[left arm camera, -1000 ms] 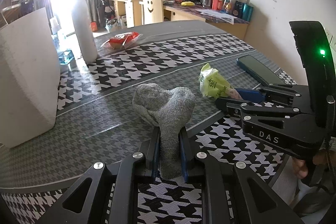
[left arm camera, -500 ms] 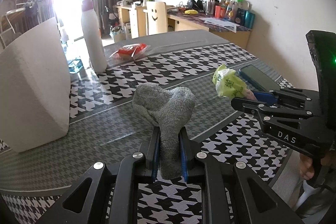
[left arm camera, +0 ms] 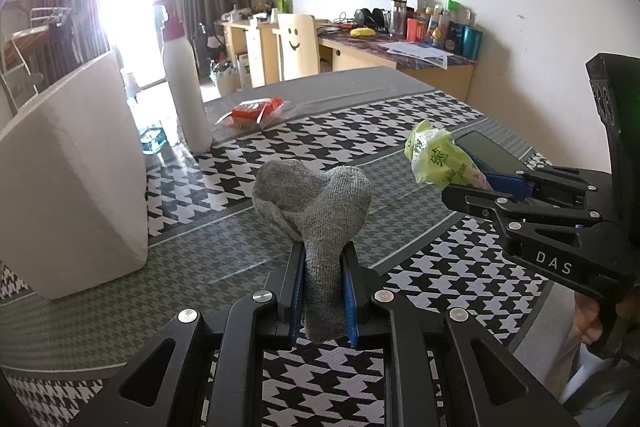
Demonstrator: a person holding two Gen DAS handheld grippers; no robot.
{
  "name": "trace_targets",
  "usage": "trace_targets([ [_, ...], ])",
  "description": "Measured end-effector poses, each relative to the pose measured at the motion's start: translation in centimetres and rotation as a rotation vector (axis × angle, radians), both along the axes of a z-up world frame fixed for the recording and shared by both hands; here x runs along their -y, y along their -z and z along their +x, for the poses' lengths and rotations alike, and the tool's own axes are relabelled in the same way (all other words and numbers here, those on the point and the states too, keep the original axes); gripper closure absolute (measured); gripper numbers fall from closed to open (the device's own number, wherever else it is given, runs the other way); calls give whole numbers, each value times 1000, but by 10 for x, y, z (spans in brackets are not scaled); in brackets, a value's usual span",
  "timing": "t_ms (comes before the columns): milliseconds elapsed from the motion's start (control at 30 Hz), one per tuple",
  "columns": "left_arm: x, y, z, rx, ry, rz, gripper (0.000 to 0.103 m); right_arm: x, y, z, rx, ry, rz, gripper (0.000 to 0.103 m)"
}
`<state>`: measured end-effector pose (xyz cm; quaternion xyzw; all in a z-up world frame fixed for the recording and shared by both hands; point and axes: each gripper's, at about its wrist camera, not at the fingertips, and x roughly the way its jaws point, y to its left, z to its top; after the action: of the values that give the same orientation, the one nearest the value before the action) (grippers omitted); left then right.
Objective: Organize soft objects
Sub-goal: 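Close the right gripper on the green tissue packet and lift it, then carry the grey sock with the left gripper while the right gripper carries the packet to the foam box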
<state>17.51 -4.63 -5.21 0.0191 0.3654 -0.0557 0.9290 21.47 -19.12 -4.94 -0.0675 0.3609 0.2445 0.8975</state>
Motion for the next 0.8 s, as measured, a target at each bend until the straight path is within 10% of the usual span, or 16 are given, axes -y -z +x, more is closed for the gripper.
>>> trace_targets([
  [800,-30,-24,-20,88,-20,-11,85,-26,-29,-22,89,-31,41,72],
])
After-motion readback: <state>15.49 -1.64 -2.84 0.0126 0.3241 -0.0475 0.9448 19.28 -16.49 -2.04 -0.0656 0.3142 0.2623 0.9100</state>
